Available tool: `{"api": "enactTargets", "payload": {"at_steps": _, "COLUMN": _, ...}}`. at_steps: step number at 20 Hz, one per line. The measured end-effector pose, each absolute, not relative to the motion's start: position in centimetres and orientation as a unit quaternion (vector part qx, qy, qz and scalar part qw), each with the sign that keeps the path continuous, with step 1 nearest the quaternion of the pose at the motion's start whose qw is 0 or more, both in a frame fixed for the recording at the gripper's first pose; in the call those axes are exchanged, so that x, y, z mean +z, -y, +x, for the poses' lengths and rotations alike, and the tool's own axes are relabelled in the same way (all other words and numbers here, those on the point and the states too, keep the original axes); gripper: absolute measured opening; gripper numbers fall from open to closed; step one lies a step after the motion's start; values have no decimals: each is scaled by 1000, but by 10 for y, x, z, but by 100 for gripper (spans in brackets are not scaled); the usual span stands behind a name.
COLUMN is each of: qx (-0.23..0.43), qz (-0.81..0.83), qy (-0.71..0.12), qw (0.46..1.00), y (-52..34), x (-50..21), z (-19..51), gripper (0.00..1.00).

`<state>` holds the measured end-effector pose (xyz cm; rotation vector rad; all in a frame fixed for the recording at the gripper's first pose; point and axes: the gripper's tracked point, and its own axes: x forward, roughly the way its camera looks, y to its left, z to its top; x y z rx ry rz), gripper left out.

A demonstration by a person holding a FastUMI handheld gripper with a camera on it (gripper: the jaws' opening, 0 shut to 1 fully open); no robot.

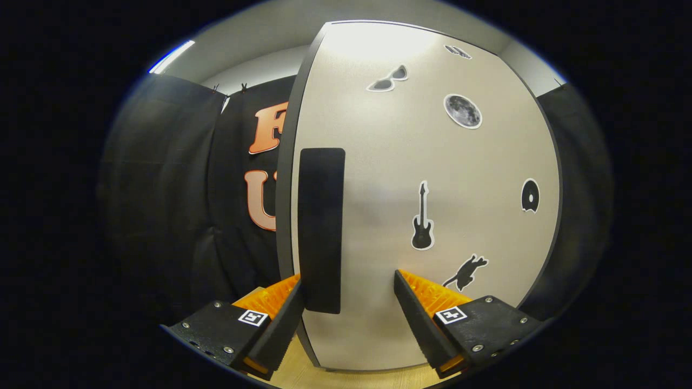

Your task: Open the shoe cabinet door, grab the shoes and put them into the shoe cabinet, then close the shoe cabinet door.

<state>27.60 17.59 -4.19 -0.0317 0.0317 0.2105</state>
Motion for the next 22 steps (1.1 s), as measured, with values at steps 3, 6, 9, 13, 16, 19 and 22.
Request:
{"api": "enactTargets", "payload": {"at_steps": 3, "qx": 102, "qz": -17, "qy": -13, "qw": 995, "y": -177, "x": -42, "z": 279, "gripper": 97}}
{"api": "enactTargets", "payload": {"at_steps": 6, "qx": 98, "qz": -18, "qy": -15, "qw": 995, "y": -175, "x": -41, "z": 279, "gripper": 97}}
{"api": "enactTargets", "payload": {"at_steps": 9, "qx": 108, "qz": -12, "qy": -25, "qw": 994, "y": -176, "x": -43, "z": 277, "gripper": 96}}
{"api": "enactTargets", "payload": {"at_steps": 13, "qx": 111, "qz": 40, "qy": -61, "qw": 991, "y": -173, "x": -51, "z": 264, "gripper": 96}}
{"api": "enactTargets", "payload": {"at_steps": 16, "qx": 102, "qz": 34, "qy": -40, "qw": 993, "y": -165, "x": -37, "z": 243, "gripper": 96}}
{"api": "enactTargets", "payload": {"at_steps": 19, "qx": 92, "qz": 25, "qy": -37, "qw": 995, "y": -152, "x": -27, "z": 220, "gripper": 96}}
{"api": "enactTargets", "payload": {"at_steps": 22, "qx": 75, "qz": 24, "qy": -32, "qw": 996, "y": -131, "x": -18, "z": 195, "gripper": 96}}
